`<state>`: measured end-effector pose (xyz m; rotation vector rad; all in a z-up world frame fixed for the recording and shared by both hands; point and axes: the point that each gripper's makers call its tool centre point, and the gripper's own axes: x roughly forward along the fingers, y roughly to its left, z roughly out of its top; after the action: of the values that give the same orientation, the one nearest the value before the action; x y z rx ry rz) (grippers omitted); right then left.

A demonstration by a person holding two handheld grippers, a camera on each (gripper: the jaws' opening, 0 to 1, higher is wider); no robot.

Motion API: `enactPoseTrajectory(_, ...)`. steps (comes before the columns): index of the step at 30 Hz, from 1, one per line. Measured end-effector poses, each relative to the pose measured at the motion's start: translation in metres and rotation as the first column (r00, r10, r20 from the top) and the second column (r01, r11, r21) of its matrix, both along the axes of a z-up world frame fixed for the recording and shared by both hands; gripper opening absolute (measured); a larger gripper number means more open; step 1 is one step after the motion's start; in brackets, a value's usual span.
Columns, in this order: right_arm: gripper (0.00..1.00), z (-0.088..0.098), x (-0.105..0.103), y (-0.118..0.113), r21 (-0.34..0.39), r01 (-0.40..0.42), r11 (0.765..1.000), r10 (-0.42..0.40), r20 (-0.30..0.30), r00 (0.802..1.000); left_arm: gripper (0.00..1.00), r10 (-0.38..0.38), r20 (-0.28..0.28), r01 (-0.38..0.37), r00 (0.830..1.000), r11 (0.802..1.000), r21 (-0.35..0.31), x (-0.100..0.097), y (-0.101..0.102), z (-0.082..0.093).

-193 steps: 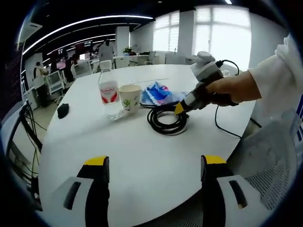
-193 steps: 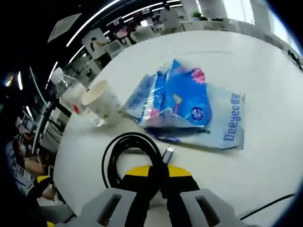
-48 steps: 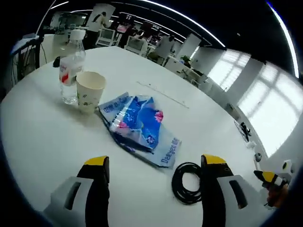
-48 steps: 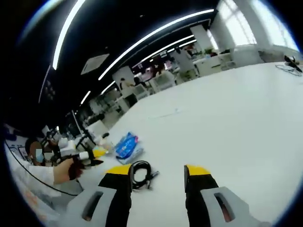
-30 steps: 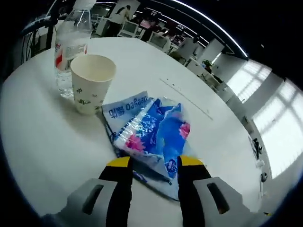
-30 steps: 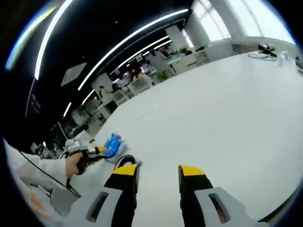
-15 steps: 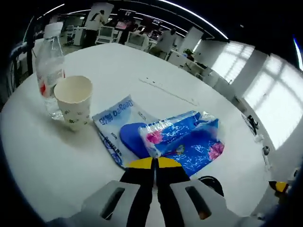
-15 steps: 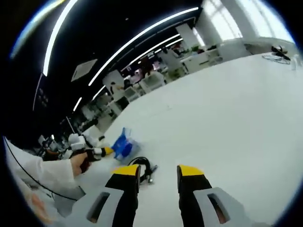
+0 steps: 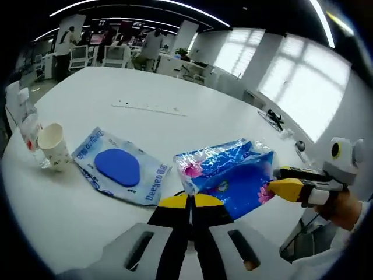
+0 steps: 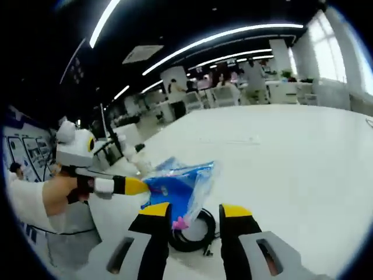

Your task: Arrange the tabletop items into an orderly group along one side of the table until the central work area is clear of visible clutter.

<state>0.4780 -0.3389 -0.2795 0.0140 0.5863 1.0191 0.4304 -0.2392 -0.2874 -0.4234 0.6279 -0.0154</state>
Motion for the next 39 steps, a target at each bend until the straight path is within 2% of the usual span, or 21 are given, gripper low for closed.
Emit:
enactPoseTrajectory(1, 0.01, -0.002, -0.002, -0.004, -0.008, 0.002, 1.0, -0.002, 0.001, 1.0, 0.0, -0.003, 0.004, 0.003, 1.0, 1.0, -0.008, -0.001, -0.003, 0.002)
enactPoseTrajectory(3, 0.0, -0.004, -0.002, -0.011, -0.008, 0.014, 1.0, -0.014, -0.008, 1.0, 0.0, 0.006, 0.03, -0.004, 1.0, 0.999, -0.041, 0.001, 0.0, 0.004)
enactPoseTrajectory(4, 0.0, -0.002, -0.002, -0.011, 0.032, 0.037, 0.999, -0.035, -0.043, 0.998, 0.0, 0.012, 0.038, -0.009, 0.999, 0.998, -0.065, 0.002, 0.0, 0.007)
enactPoseTrajectory(5, 0.0, 0.004, -0.004, -0.013, 0.084, 0.074, 0.994, -0.064, -0.115, 0.991, 0.0, 0.02, 0.043, -0.016, 0.999, 0.996, -0.083, 0.001, -0.002, 0.01)
enactPoseTrajectory(6, 0.0, 0.004, -0.003, -0.015, 0.11, 0.106, 0.988, -0.086, -0.174, 0.981, 0.0, 0.032, 0.061, -0.023, 0.998, 0.99, -0.142, 0.003, -0.001, 0.013)
enactPoseTrajectory(8, 0.0, 0.004, -0.002, -0.013, 0.16, 0.133, 0.978, -0.089, -0.256, 0.962, 0.0, 0.042, 0.076, -0.028, 0.996, 0.984, -0.176, 0.003, 0.001, 0.016)
enactPoseTrajectory(11, 0.0, 0.004, 0.003, -0.017, 0.175, 0.152, 0.973, -0.1, -0.275, 0.956, 0.0, 0.015, 0.099, -0.001, 0.995, 0.99, -0.139, 0.004, 0.002, 0.019)
enactPoseTrajectory(12, 0.0, 0.004, 0.002, -0.014, 0.185, 0.155, 0.971, -0.098, -0.283, 0.954, 0.01, 0.004, 0.107, 0.005, 0.994, 0.996, -0.084, 0.004, 0.006, 0.019)
enactPoseTrajectory(13, 0.0, 0.007, 0.002, -0.012, 0.202, 0.161, 0.966, -0.096, -0.297, 0.95, 0.05, 0.002, 0.109, 0.004, 0.994, 0.999, -0.052, 0.001, 0.005, 0.019)
enactPoseTrajectory(14, 0.0, 0.007, 0.006, -0.011, 0.221, 0.176, 0.959, -0.101, -0.313, 0.944, 0.15, 0.007, 0.105, 0.0, 0.994, 0.998, -0.064, 0.0, 0.004, 0.018)
enactPoseTrajectory(17, 0.0, 0.015, 0.008, -0.007, 0.253, 0.196, 0.947, -0.103, -0.336, 0.936, 0.47, 0.036, 0.126, -0.018, 0.991, 0.989, -0.148, -0.003, -0.007, 0.023)
enactPoseTrajectory(18, 0.0, 0.016, 0.008, -0.006, 0.257, 0.188, 0.948, -0.095, -0.336, 0.937, 0.46, 0.032, 0.132, -0.012, 0.991, 0.989, -0.146, -0.003, -0.008, 0.023)
enactPoseTrajectory(19, 0.0, 0.018, 0.006, -0.003, 0.267, 0.174, 0.948, -0.077, -0.338, 0.938, 0.39, 0.021, 0.136, -0.002, 0.99, 0.991, -0.134, -0.007, -0.015, 0.024)
enactPoseTrajectory(21, 0.0, 0.018, 0.003, 0.0, 0.271, 0.168, 0.948, -0.066, -0.348, 0.935, 0.03, -0.015, 0.133, 0.027, 0.991, 0.996, -0.084, -0.008, -0.016, 0.023)
enactPoseTrajectory(23, 0.0, 0.014, -0.001, -0.002, 0.244, 0.165, 0.956, -0.077, -0.332, 0.94, 0.01, 0.024, 0.146, -0.011, 0.989, 0.996, -0.091, -0.004, -0.011, 0.026)
enactPoseTrajectory(25, 0.0, 0.006, 0.001, -0.007, 0.212, 0.163, 0.963, -0.089, -0.321, 0.943, 0.0, 0.056, 0.153, -0.028, 0.987, 0.983, -0.179, -0.002, -0.019, 0.03)
enactPoseTrajectory(30, 0.02, -0.011, 0.003, -0.019, 0.141, 0.194, 0.971, -0.138, -0.335, 0.932, 0.0, 0.061, 0.127, -0.038, 0.99, 0.983, -0.182, 0.003, -0.019, 0.019)
enactPoseTrajectory(33, 0.0, -0.016, 0.008, -0.021, 0.14, 0.213, 0.967, -0.158, -0.325, 0.932, 0.0, 0.076, 0.104, -0.05, 0.992, 0.971, -0.234, 0.008, -0.022, 0.014)
enactPoseTrajectory(35, 0.0, -0.018, 0.008, -0.016, 0.117, 0.173, 0.978, -0.128, -0.318, 0.94, 0.0, 0.072, 0.1, -0.05, 0.992, 0.977, -0.206, 0.012, -0.021, 0.011)
enactPoseTrajectory(36, 0.0, -0.019, 0.013, -0.016, 0.099, 0.163, 0.982, -0.131, -0.278, 0.952, 0.0, 0.066, 0.095, -0.047, 0.993, 0.98, -0.196, 0.014, -0.021, 0.01)
enactPoseTrajectory(39, 0.0, -0.015, 0.026, -0.016, 0.113, 0.194, 0.974, -0.156, -0.279, 0.947, 0.0, 0.072, 0.073, -0.056, 0.995, 0.977, -0.207, 0.024, -0.017, 0.003)
